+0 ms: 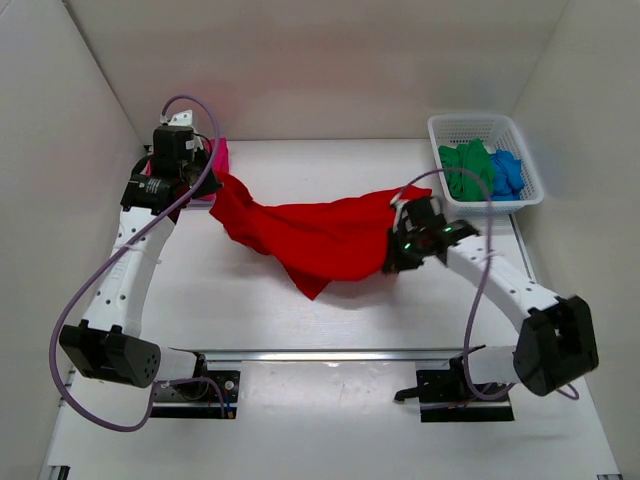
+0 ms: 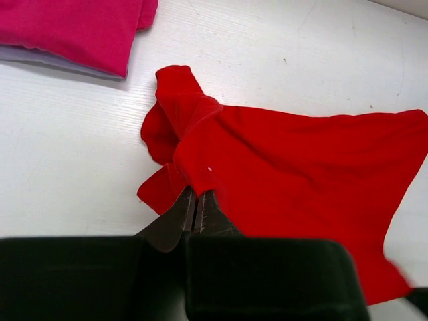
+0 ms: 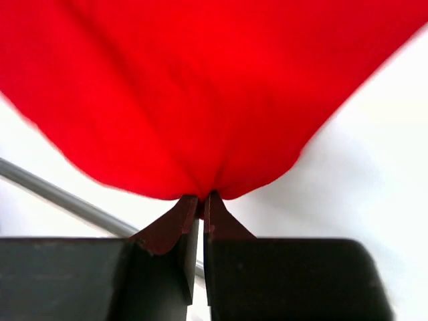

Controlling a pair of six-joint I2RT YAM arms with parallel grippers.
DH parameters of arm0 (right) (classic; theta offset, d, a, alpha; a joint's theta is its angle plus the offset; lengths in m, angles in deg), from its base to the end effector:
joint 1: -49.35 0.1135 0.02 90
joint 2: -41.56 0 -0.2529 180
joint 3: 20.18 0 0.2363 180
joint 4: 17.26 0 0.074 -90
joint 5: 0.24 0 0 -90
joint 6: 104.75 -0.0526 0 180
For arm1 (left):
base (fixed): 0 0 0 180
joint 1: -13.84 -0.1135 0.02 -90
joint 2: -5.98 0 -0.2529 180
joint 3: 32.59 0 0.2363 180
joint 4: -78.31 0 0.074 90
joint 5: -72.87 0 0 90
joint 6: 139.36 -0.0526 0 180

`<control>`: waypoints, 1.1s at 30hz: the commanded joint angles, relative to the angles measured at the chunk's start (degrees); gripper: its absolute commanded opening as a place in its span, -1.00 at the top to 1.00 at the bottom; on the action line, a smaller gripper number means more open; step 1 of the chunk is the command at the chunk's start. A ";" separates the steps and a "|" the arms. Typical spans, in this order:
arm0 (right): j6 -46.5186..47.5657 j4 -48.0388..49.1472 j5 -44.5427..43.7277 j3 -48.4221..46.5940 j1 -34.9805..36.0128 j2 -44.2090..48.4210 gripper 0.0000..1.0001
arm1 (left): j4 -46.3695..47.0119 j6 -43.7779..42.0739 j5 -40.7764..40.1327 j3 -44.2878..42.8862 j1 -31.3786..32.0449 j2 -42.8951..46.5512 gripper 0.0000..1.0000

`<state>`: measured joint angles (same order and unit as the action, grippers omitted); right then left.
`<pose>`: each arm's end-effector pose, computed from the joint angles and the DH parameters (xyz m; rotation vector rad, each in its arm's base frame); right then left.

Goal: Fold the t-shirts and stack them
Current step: Flatten out the tshirt

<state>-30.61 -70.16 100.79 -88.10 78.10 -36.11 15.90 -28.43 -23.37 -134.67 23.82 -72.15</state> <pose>0.2201 0.1322 0.2090 -0.3701 2.7051 0.4959 0.2795 -0.0434 0.3784 -0.2727 2.2262 -0.1707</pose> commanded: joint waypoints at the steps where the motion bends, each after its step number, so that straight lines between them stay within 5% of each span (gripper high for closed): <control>1: 5.02 -2.57 13.92 -6.80 -11.76 3.59 1.00 | 0.60 -0.71 0.61 0.36 -0.92 2.45 1.00; 14: 9.00 -0.03 10.58 -28.94 -21.45 -23.12 1.00 | 2.09 -1.06 1.40 3.43 -1.36 2.02 1.00; 19: 13.74 -11.96 14.81 -39.33 -23.13 -31.31 1.00 | 2.09 -1.59 1.58 3.09 -1.36 1.75 1.00; 28: 24.73 -19.73 22.17 -16.77 -14.79 -16.04 1.00 | 3.14 -1.86 2.46 4.93 -1.89 1.66 1.00; 33: 26.93 -20.96 27.99 -22.89 -13.46 -23.13 1.00 | 3.32 -1.68 3.34 5.72 -1.98 1.22 1.00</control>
<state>-6.83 -91.30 123.43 -106.56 65.25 -55.92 17.89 -29.83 -21.27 -129.52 22.25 -71.95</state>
